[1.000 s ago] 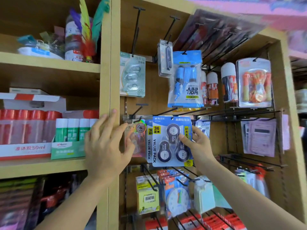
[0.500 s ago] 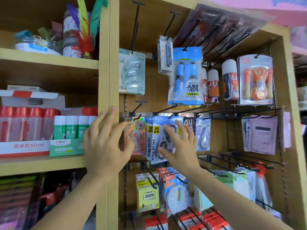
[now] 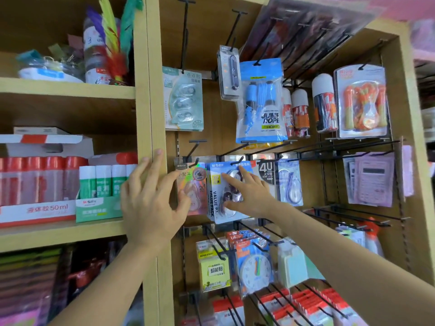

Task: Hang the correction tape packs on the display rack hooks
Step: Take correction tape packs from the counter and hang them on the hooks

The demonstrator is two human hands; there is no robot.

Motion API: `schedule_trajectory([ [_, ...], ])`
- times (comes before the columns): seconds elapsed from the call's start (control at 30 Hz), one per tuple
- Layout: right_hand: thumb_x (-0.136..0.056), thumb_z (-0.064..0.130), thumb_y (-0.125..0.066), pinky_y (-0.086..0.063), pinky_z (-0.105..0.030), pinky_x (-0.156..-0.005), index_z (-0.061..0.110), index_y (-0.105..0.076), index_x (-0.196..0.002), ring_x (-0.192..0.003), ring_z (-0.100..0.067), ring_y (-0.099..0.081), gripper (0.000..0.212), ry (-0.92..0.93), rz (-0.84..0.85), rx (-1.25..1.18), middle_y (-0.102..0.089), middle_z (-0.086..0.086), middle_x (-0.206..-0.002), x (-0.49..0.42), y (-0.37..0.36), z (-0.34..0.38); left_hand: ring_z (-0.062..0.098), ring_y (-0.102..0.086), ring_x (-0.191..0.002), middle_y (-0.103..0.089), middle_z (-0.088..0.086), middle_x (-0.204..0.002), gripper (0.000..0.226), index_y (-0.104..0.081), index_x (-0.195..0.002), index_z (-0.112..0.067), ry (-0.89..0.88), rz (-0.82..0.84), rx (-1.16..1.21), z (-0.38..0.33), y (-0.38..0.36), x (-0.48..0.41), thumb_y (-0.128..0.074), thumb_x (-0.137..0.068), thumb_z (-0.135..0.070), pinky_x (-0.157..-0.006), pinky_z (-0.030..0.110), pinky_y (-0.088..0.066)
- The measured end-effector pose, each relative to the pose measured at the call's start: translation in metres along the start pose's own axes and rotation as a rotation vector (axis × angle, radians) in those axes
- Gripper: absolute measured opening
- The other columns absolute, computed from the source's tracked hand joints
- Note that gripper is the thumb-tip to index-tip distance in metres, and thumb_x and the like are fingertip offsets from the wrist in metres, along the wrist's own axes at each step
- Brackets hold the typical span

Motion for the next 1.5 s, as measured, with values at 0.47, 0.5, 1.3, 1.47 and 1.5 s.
schedule_trajectory([
  [0.47, -0.091, 0.037, -0.067, -0.036, -0.037, -0.107, 0.024, -0.051, -0.143, -0.132, -0.025, -0.046, 0.056, 0.166, -0.019, -0.217, -0.051, -0.002, -0.146, 0.102, 0.046, 0.028, 0.030, -0.025, -0.151, -0.031, 0.003, -0.164, 0.058, -0.057, -0.138, -0.023, 0.034, 0.289, 0.062, -0.006, 0.003, 0.011, -0.058, -0.084, -0.044, -0.117, 0.051, -0.025],
  [0.5, -0.090, 0.036, -0.067, -0.042, -0.037, -0.102, 0.024, -0.053, -0.142, -0.125, -0.024, -0.053, 0.055, 0.162, -0.022, -0.243, -0.057, -0.001, -0.141, 0.111, 0.049, 0.028, 0.028, -0.032, -0.147, -0.042, 0.002, -0.158, 0.054, -0.062, -0.133, -0.024, 0.023, 0.290, 0.093, -0.009, 0.010, 0.015, -0.059, -0.083, -0.043, -0.116, 0.048, -0.025],
  [1.3, -0.089, 0.033, -0.068, -0.047, -0.026, -0.069, 0.019, -0.073, -0.109, -0.072, -0.011, -0.063, 0.024, -0.170, 0.687, -0.497, -0.074, 0.007, -0.093, 0.459, -0.232, 0.032, -0.008, -0.066, -0.077, -0.072, -0.022, -0.083, 0.021, -0.073, -0.101, -0.037, 0.766, 1.348, 0.509, -0.044, 0.155, 0.523, -0.067, -0.082, -0.044, -0.073, 0.026, -0.057],
  [1.47, -0.089, 0.028, -0.069, -0.044, -0.024, -0.071, 0.026, -0.071, -0.105, -0.071, -0.007, -0.061, 0.016, -0.399, 0.915, -0.504, -0.069, 0.010, -0.080, 0.566, -0.287, 0.007, -0.005, -0.066, -0.079, -0.071, -0.022, -0.084, 0.017, -0.068, -0.097, -0.041, 0.948, 1.580, 0.495, -0.078, 0.208, 0.629, -0.074, -0.088, -0.027, -0.075, 0.030, -0.057],
  [1.5, -0.089, 0.026, -0.069, -0.043, -0.023, -0.070, 0.025, -0.072, -0.104, -0.073, -0.008, -0.062, 0.015, -0.439, 0.953, -0.492, -0.070, 0.008, -0.082, 0.586, -0.295, 0.001, -0.002, -0.067, -0.082, -0.071, -0.020, -0.087, 0.017, -0.067, -0.096, -0.042, 0.990, 1.634, 0.510, -0.087, 0.219, 0.649, -0.073, -0.088, -0.028, -0.077, 0.031, -0.058],
])
Point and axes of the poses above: each hand's wrist, its own x-axis away from the middle knuckle, its own y-axis out of the back of the hand, z = x × y, the point moved 8 cm from there along -x, towards the middle knuckle
